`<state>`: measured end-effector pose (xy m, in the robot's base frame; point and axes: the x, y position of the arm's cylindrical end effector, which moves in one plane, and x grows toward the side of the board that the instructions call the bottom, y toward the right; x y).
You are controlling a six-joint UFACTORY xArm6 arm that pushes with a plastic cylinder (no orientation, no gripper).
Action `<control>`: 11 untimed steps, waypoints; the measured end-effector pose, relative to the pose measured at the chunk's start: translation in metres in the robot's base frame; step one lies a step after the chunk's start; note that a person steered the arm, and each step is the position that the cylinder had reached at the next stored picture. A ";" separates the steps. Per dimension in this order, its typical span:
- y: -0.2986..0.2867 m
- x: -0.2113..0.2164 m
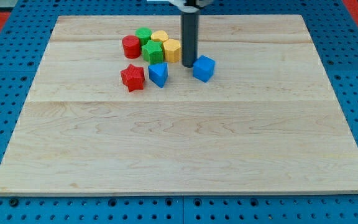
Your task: Push the blue triangle close to the blue cube
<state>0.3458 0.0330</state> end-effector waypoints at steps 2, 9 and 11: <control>-0.069 0.009; -0.007 0.025; -0.053 0.028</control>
